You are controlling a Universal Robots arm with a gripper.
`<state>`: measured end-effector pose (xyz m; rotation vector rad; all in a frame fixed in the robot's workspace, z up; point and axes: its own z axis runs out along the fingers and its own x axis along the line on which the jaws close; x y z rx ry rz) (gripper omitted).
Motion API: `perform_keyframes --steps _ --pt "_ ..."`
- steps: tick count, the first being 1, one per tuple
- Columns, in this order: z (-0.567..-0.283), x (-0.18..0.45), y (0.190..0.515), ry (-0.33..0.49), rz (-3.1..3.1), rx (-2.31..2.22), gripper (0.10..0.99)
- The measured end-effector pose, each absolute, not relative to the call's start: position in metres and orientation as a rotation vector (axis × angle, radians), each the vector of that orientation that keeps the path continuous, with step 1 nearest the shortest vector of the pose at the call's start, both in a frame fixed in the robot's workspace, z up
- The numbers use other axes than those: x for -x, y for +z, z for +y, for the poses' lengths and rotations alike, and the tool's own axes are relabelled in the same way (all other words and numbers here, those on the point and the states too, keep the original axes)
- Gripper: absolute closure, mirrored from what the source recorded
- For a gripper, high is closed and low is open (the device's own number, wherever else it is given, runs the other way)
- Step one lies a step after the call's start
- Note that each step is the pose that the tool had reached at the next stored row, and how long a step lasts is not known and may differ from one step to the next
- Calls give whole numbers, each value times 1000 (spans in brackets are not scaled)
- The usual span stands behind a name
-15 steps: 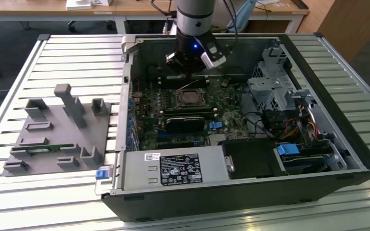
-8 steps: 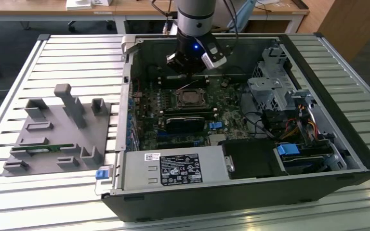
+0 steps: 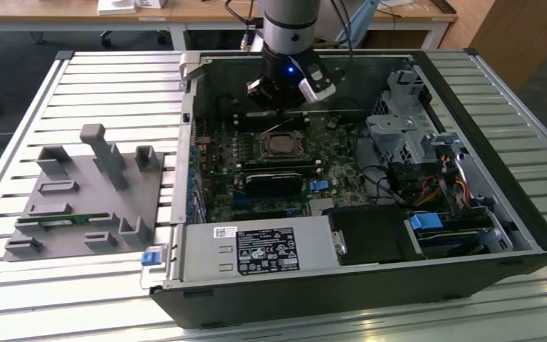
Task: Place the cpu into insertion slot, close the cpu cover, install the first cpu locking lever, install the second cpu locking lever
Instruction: 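Install the first cpu locking lever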
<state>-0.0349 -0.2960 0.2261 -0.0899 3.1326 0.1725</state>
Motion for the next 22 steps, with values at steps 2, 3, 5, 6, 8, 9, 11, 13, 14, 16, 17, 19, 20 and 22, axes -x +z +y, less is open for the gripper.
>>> perform_keyframes --steps 2,3,5,6,8,9,11,13,14,16,17,19,20,22 --pt "-296 35 226 172 3133 90 980" --pt "-296 35 226 172 3133 90 980" --pt "-296 34 225 173 3132 90 980" --pt "-296 34 225 173 3132 90 980" --pt "-295 33 225 172 3133 90 980" --pt "-295 33 225 172 3133 90 980" --pt "-295 32 225 172 3133 90 980" --pt "-294 31 224 173 3132 90 980" --pt "-294 31 224 173 3133 90 980" --pt "-294 30 224 172 3133 89 980" --pt "-294 30 224 172 3133 89 980" --pt "-293 29 223 173 3133 89 980" --pt "-293 28 223 173 3133 89 980" --pt "-293 27 223 172 3133 89 980"
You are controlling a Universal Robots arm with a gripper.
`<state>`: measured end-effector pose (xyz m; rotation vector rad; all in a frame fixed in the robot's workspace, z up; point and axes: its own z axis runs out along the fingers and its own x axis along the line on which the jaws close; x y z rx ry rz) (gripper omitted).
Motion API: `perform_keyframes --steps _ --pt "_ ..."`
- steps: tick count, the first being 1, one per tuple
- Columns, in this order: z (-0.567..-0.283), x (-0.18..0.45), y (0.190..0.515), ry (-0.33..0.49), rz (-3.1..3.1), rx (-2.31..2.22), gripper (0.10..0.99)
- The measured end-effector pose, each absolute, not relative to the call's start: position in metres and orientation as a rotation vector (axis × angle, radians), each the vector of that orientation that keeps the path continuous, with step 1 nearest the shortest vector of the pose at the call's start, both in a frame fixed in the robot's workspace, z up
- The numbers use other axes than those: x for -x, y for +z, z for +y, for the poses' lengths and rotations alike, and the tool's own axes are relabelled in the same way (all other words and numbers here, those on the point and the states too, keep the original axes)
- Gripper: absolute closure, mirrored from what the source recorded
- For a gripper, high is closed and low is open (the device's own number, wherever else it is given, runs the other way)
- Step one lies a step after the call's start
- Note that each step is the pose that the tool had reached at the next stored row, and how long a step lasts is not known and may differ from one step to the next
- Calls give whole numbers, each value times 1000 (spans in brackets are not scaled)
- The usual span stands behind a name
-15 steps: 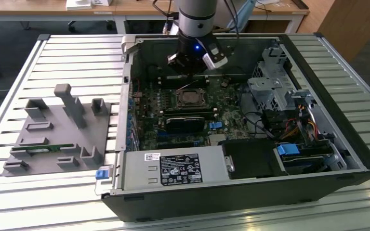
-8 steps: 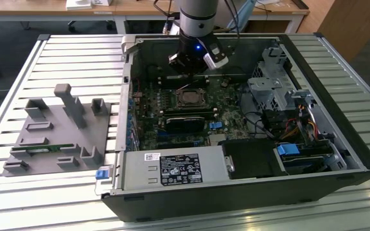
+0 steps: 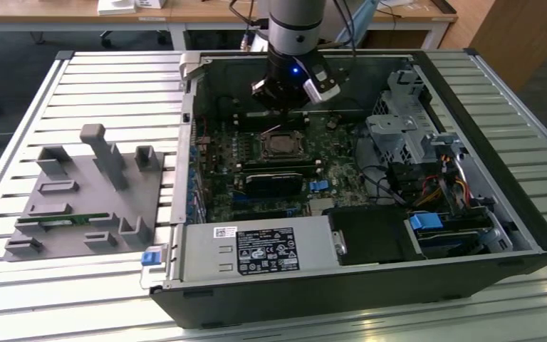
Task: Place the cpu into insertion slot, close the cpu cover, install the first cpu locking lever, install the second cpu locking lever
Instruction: 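Install the first cpu locking lever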
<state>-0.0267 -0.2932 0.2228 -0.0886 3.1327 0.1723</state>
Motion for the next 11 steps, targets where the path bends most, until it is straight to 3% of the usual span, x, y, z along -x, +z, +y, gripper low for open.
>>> perform_keyframes --steps 11 --pt "-293 19 218 172 3133 88 980"
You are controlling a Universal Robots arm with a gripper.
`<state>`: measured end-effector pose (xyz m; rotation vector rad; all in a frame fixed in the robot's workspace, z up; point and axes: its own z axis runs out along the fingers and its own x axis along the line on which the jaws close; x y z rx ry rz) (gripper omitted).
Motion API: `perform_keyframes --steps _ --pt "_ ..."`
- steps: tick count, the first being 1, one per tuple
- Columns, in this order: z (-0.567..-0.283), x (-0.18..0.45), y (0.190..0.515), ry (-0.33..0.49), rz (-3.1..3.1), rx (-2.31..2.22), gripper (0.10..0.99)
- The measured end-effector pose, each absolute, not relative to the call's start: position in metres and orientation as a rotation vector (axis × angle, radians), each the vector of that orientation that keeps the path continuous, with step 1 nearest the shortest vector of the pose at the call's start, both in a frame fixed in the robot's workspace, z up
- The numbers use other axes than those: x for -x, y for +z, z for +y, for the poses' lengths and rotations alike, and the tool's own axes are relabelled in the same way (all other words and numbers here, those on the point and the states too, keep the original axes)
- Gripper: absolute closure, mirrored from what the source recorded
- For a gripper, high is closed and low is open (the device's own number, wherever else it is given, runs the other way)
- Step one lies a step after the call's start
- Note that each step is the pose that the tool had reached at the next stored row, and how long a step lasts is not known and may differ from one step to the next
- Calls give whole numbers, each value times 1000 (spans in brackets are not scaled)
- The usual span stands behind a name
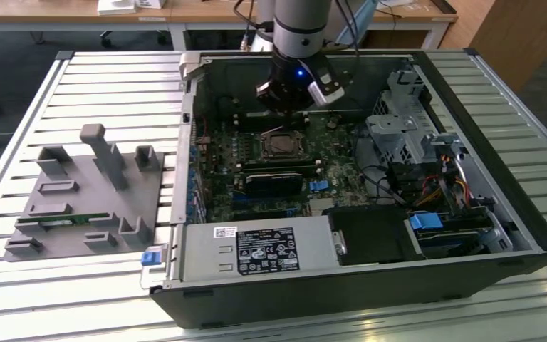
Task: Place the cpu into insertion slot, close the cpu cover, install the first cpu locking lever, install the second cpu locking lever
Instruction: 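Install the first cpu locking lever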
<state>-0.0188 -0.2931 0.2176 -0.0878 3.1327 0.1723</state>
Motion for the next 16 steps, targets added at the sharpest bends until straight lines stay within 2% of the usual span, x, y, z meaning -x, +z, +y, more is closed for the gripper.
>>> perform_keyframes --steps 16 --pt "-293 16 204 172 3133 86 980"
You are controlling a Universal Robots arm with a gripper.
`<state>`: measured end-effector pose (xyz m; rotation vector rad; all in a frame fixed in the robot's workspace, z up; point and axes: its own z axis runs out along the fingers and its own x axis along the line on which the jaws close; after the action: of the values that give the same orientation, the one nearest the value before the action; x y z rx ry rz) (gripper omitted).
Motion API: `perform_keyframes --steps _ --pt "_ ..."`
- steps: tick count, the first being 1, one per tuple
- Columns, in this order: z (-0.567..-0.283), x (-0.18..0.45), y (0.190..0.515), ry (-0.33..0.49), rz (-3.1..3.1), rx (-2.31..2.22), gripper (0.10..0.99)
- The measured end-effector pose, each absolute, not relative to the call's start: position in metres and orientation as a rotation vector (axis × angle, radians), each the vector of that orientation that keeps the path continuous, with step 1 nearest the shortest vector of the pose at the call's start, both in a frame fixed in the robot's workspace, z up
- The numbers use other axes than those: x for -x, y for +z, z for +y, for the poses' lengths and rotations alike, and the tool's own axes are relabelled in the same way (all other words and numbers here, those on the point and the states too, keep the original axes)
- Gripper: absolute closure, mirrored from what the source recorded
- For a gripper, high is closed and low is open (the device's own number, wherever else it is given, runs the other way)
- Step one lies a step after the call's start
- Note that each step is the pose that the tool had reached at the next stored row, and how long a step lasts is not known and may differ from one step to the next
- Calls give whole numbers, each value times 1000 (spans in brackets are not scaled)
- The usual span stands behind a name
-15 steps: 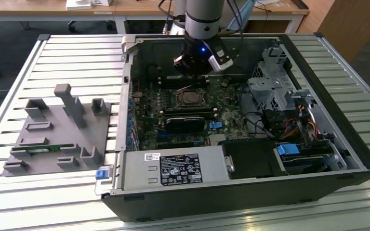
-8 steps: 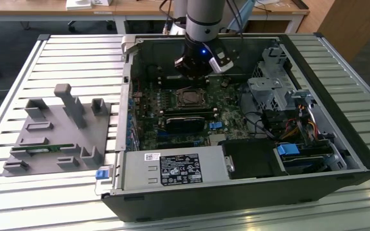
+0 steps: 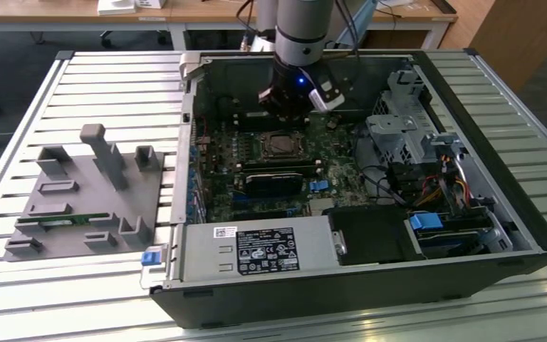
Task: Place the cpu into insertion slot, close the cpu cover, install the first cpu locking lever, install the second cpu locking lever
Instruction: 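Install the first cpu locking lever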
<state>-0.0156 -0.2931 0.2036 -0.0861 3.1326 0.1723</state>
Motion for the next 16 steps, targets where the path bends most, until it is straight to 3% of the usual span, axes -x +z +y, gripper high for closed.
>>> perform_keyframes --steps 16 --pt "-293 15 201 161 3133 86 980"
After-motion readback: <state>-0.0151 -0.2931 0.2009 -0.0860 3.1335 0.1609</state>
